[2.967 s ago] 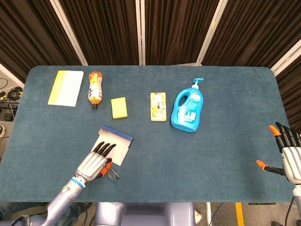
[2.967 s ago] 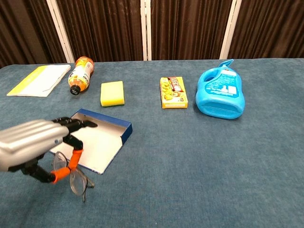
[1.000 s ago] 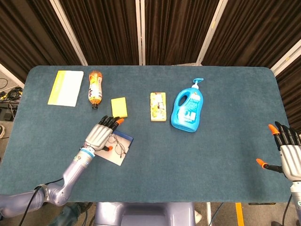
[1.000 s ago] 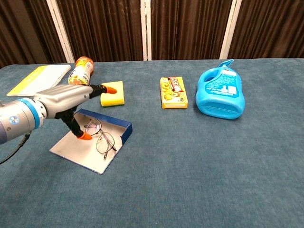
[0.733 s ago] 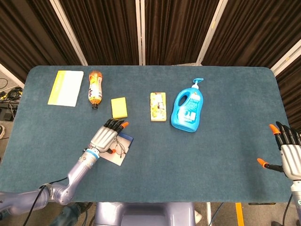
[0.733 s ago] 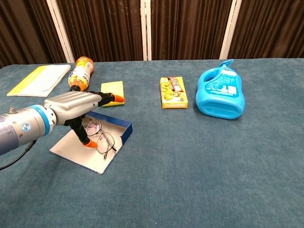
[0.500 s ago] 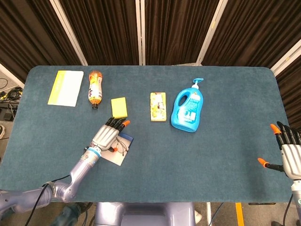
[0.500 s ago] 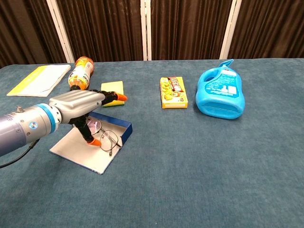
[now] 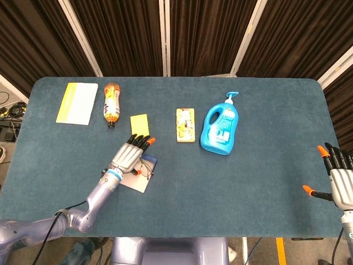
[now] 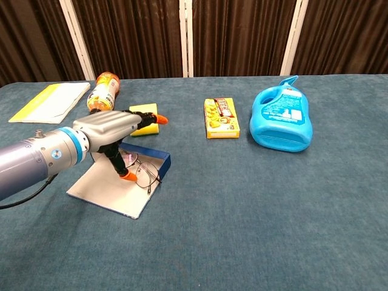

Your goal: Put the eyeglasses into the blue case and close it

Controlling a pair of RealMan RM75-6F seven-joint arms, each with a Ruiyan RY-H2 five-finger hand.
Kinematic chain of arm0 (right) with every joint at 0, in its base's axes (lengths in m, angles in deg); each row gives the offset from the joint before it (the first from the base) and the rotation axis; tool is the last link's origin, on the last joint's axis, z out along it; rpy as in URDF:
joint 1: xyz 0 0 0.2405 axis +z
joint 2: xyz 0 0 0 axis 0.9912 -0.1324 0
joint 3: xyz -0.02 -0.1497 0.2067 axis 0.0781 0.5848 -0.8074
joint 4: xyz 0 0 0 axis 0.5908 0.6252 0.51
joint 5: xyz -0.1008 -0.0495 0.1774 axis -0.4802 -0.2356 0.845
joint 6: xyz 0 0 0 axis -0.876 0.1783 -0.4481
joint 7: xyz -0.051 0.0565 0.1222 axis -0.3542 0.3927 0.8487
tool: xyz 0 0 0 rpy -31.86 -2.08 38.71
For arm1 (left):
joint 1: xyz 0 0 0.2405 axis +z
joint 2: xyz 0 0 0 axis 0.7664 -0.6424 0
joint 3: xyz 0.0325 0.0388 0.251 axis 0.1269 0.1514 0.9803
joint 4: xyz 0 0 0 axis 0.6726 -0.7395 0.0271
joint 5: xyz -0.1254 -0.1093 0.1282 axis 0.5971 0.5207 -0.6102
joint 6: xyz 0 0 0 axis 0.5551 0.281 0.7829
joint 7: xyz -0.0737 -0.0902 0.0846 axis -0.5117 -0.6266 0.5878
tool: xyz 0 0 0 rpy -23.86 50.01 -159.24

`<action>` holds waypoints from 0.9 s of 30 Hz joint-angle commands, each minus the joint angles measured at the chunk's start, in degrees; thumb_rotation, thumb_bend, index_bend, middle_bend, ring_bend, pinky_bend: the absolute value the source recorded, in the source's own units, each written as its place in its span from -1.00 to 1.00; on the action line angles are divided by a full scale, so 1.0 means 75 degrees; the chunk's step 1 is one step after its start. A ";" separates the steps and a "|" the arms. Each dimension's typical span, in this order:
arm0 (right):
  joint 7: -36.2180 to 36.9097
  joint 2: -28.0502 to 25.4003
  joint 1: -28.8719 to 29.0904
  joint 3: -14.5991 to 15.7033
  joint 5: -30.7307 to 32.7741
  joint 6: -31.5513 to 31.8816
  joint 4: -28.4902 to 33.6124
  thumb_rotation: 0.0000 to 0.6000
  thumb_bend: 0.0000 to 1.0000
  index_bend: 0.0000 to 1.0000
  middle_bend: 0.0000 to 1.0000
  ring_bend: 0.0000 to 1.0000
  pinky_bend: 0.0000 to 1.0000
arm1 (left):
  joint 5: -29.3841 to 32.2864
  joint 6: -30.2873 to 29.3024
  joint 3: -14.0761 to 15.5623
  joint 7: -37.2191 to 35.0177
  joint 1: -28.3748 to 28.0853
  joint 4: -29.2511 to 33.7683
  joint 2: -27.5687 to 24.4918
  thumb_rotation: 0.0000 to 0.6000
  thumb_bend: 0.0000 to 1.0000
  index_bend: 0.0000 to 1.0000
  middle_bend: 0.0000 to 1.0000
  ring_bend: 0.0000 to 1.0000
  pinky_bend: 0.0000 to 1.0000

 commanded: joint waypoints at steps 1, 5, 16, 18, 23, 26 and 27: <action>0.0003 0.0004 0.0002 -0.0001 0.0002 -0.0004 -0.0005 1.00 -1.00 -1.00 -1.00 -1.00 -1.00 | 0.0033 0.0013 -0.0029 0.0002 -0.0034 -0.0043 0.0023 1.00 -1.00 -1.00 -1.00 -1.00 -1.00; -0.0007 0.0010 0.0000 0.0005 -0.0002 -0.0003 -0.0006 1.00 -1.00 -1.00 -1.00 -1.00 -1.00 | 0.0155 0.0073 -0.0116 -0.0048 -0.0105 -0.0159 0.0114 1.00 -0.99 -1.00 -1.00 -1.00 -1.00; 0.0028 -0.0009 -0.0010 0.0003 -0.0022 0.0022 0.0014 1.00 -1.00 -1.00 -1.00 -1.00 -1.00 | -0.0134 -0.0041 -0.0017 -0.0490 0.0001 0.0361 -0.0316 1.00 -0.96 -1.00 -1.00 -1.00 -1.00; 0.0035 -0.0017 -0.0011 0.0008 -0.0042 0.0029 0.0026 1.00 -1.00 -1.00 -1.00 -1.00 -1.00 | -0.0297 -0.0094 0.0056 -0.0495 0.0013 0.0639 -0.0475 1.00 -0.97 -1.00 -1.00 -1.00 -1.00; 0.0055 -0.0039 -0.0030 0.0010 -0.0066 0.0071 0.0049 1.00 -1.00 -1.00 -1.00 -1.00 -1.00 | -0.0263 -0.0074 0.0080 -0.0315 -0.0071 0.0891 -0.0380 1.00 -0.97 -1.00 -1.00 -1.00 -1.00; 0.0092 -0.0054 -0.0039 0.0003 -0.0053 0.0078 0.0046 1.00 -1.00 -1.00 -1.00 -1.00 -1.00 | -0.0151 -0.0013 0.0078 -0.0229 -0.0143 0.0794 -0.0122 1.00 -0.97 -1.00 -1.00 -1.00 -1.00; 0.0103 -0.0057 -0.0038 -0.0001 -0.0047 0.0075 0.0043 1.00 -1.00 -1.00 -1.00 -1.00 -1.00 | -0.0131 -0.0014 0.0074 -0.0197 -0.0163 0.0741 -0.0049 1.00 -0.97 -1.00 -1.00 -1.00 -1.00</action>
